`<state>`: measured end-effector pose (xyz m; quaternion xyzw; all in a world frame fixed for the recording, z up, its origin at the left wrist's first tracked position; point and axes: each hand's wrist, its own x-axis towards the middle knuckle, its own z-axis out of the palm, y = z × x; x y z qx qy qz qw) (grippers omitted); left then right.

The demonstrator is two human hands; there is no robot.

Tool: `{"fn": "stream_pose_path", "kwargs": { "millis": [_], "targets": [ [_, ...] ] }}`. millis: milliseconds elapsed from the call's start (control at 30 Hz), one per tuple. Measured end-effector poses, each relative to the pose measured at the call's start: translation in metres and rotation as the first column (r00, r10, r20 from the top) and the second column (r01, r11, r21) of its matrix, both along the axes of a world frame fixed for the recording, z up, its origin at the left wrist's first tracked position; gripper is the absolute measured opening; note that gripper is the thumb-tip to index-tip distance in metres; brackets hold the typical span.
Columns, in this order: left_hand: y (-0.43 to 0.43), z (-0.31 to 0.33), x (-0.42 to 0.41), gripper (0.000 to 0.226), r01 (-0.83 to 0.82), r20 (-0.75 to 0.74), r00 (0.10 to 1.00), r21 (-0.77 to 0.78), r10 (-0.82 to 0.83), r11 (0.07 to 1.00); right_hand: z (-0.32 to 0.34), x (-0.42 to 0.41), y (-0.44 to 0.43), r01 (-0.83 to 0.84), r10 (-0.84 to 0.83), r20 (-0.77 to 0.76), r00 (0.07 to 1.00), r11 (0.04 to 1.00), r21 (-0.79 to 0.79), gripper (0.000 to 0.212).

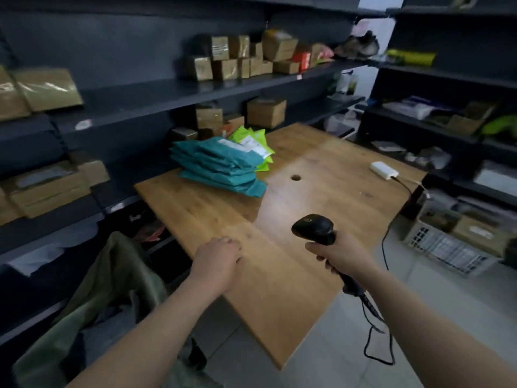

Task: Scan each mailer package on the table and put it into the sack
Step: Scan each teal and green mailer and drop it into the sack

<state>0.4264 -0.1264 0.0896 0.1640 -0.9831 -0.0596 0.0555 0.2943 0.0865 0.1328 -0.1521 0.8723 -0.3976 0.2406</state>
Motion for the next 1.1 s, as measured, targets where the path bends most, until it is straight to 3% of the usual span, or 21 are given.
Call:
{"fn": "stream_pose_path", "kwargs": {
  "millis": [333,700,867,1100],
  "targets": [
    [0.04,0.033,-0.168,0.033,-0.208,-0.024,0.978,-0.036,0.207,0.978,0.041,-0.19,0.019,-0.082,0.081,-0.04,0.996,0.996,-0.026,0.019],
    [-0.082,0.04,-0.282,0.028,-0.488,-0.059,0.87,0.029,0.489,0.872,0.054,-0.329,-0.123,-0.235,0.231,-0.045,0.972,0.957,-0.17,0.018],
    [-0.152,0.032,-0.325,0.021,-0.604,-0.02,0.792,0.126,0.611,0.787,0.042,-0.378,-0.215,-0.275,0.28,-0.008,0.96,0.938,-0.212,0.015],
    [-0.202,0.0,-0.369,0.041,-0.746,0.084,0.637,0.316,0.766,0.586,-0.006,-0.408,-0.309,-0.311,0.354,0.134,0.925,0.913,-0.265,0.018]
  ]
}}
